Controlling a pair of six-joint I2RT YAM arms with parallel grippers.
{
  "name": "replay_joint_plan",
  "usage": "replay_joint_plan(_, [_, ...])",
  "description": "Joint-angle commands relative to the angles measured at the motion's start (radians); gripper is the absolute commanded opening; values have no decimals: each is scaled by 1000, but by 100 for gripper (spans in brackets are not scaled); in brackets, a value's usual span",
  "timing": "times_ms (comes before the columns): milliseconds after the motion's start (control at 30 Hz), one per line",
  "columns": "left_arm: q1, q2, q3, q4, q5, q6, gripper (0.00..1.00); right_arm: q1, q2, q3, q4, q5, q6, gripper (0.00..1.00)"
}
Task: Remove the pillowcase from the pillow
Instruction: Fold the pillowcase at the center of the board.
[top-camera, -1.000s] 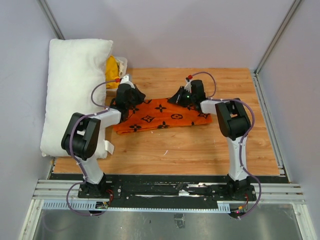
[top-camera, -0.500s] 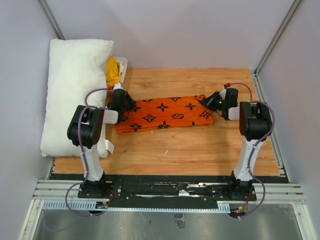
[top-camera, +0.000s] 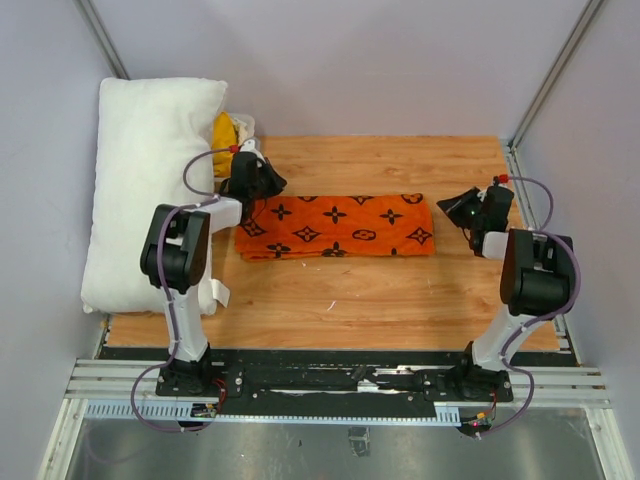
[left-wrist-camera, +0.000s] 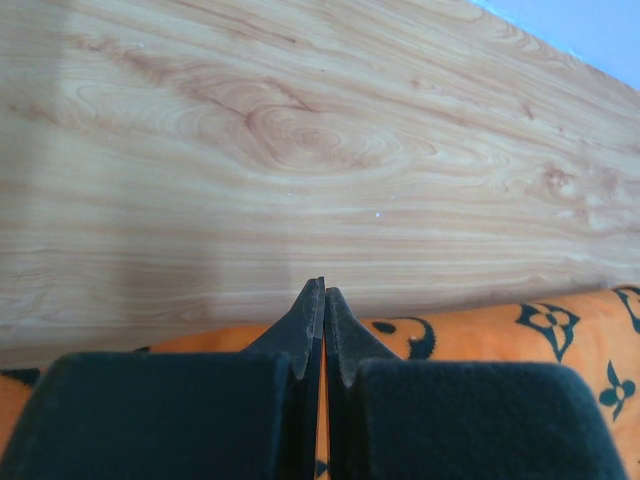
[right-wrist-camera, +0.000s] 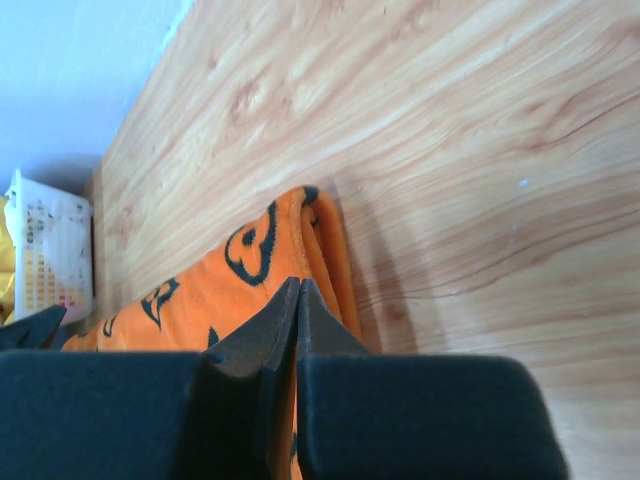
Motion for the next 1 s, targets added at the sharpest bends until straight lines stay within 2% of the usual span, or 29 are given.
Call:
replay_joint_plan(0, [-2,-57,-2,-37,40,40,0,-16,-122,-4,-85,77,-99,1])
replay_joint_plan(100, [-1,-104,0,-53,67,53,0,103,-208,65,-205,141,-204,1])
replay_joint_plan(167, [-1,-115,-18,-46,62,40,0,189,-205,138,-254,142,-258,1])
replay_joint_plan(333, [31,-116,-151,29,27,-27,0,273,-14,304,-251,-20,-219,1])
replay_joint_plan(467, [86,-105,-241,119,6,-74,0,270,129,368,-210,-51,-194,1])
replay_joint_plan(600, [145,-66,-255,139,26,-79,0,210,237,384,-183,-61,-164,1])
replay_joint_plan(767, [185,-24,-259,156,62,-103,0,138,242,330,-168,-53,-161,1])
replay_joint_plan(967, [192,-31,-258,114,31,-136,0,59,241,265,-125,-71,-124,1])
